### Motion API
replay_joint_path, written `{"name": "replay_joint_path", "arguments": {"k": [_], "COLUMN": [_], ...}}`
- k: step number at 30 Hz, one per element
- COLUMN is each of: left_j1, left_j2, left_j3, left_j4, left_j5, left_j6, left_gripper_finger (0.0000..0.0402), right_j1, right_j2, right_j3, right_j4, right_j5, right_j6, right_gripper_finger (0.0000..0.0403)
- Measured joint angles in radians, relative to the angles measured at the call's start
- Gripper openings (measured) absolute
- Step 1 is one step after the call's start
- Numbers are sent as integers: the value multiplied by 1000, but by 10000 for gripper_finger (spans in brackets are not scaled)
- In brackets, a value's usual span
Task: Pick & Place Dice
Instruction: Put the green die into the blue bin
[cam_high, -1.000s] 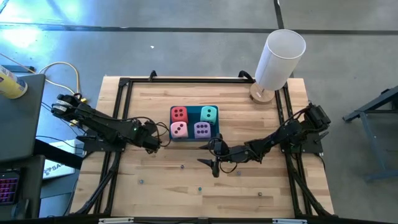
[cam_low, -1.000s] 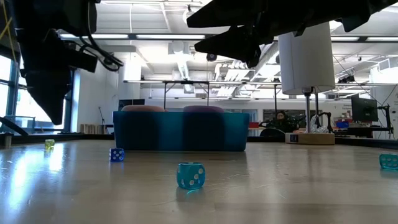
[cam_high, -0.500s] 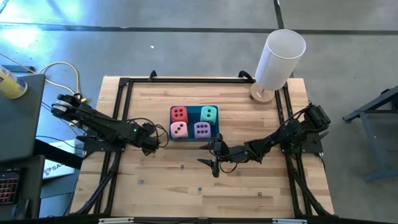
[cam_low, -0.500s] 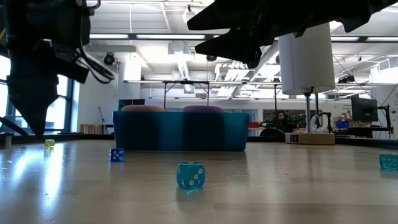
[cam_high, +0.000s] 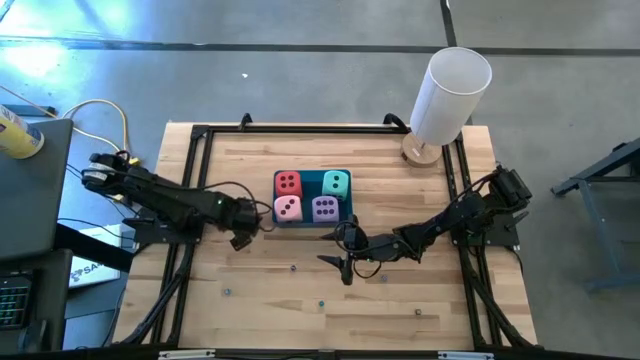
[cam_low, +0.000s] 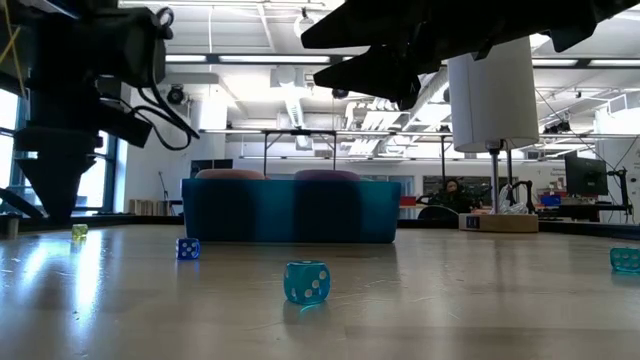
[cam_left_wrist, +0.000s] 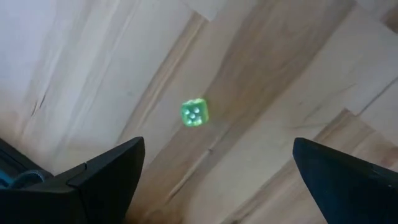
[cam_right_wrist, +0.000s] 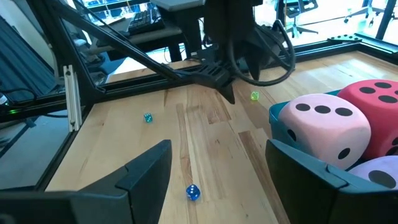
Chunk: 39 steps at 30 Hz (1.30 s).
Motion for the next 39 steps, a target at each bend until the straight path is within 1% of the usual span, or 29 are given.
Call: {"name": "replay_joint_path", "arguments": {"k": [6, 12, 15, 27, 32, 39], "left_j1": [63, 98, 104, 105, 105, 105], "left_j2": [0, 0, 0, 0, -1, -2], "left_j3": [-5, -62, -67, -68, -78, -87], "left_j4": [7, 86, 115, 145, 206, 202], "left_j5": [26, 71, 61, 38, 48, 73], "left_j6": [73, 127, 147, 185, 184, 177], "left_gripper_finger": [399, 399, 399, 399, 399, 399], "right_j1": [0, 0, 0, 0, 0, 0], "right_j2": [0, 0, 0, 0, 0, 0], "right_j3": [0, 0, 0, 0, 0, 0], "right_j4": [0, -3, -3, -2, -2, -2], "right_j5": [0, 0, 0, 0, 0, 0], "right_j6": [0, 0, 0, 0, 0, 0], "right_gripper_finger": [252, 252, 252, 252, 252, 252]}}
